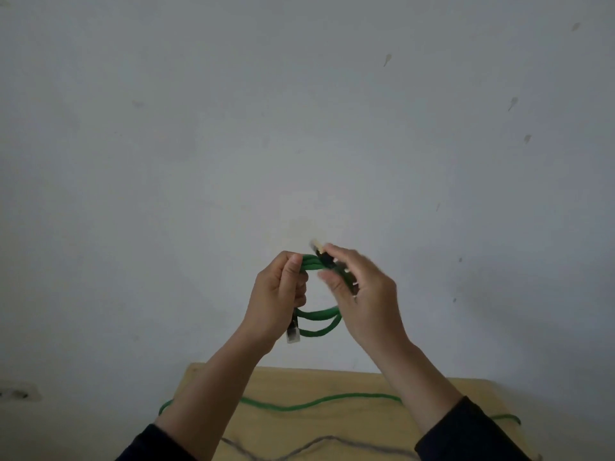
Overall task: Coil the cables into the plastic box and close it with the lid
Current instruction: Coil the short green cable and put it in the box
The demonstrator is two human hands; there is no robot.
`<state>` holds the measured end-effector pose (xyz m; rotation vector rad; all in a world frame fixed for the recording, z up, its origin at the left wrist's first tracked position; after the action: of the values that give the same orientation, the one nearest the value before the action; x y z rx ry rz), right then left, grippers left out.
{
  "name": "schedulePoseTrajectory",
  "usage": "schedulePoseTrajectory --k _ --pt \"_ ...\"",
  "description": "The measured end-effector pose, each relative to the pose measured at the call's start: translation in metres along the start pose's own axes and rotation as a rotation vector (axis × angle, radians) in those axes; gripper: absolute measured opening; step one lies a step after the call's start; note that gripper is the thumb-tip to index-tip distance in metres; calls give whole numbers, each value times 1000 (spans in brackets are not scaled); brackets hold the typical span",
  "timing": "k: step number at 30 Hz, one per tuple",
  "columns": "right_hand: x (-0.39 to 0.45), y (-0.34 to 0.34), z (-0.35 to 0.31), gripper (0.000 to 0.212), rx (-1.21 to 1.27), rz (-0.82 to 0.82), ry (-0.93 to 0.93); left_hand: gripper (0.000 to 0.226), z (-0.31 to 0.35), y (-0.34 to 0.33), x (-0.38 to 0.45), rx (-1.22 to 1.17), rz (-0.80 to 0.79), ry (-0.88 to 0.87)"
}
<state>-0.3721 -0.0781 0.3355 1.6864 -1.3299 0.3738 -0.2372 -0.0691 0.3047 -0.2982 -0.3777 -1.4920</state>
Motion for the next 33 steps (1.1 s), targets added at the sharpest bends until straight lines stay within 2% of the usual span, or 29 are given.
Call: schedulePoseTrajectory --k 2,5,9,11,14,21,24,33 --pt "-6 -12 7 35 -1 -66 -16 30 -8 5 2 -2 23 65" --pt "-8 -17 19 34 -33 -27 -78 28 -21 8 1 129 15 146" --pt "-10 -24 22 32 -62 27 -85 20 -18 18 -9 463 167 81" --pt "-12 -27 21 32 -64 47 -95 20 -12 24 -14 491 243 33" --pt "-13 -33 19 34 -38 55 -113 21 -8 31 -21 442 277 8" --pt "-44 -52 25 34 14 9 -273 31 -36 36 -53 427 108 47" --pt "-76 -65 32 33 15 -40 -372 31 -62 34 -77 422 90 91" --pt "-211 -102 52 33 79 -222 -691 24 -142 19 -188 457 57 375"
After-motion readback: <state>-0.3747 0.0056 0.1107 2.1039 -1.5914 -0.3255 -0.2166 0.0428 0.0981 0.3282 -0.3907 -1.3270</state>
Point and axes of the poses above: each hand's wrist, its own x-axis towards the middle knuckle, its own y-axis out of the back of the hand, z = x × y, the point moved 8 cm from there along x, towards the middle knuckle, and after that the axes turned 10 degrees about -z, right-handed, at the moved point
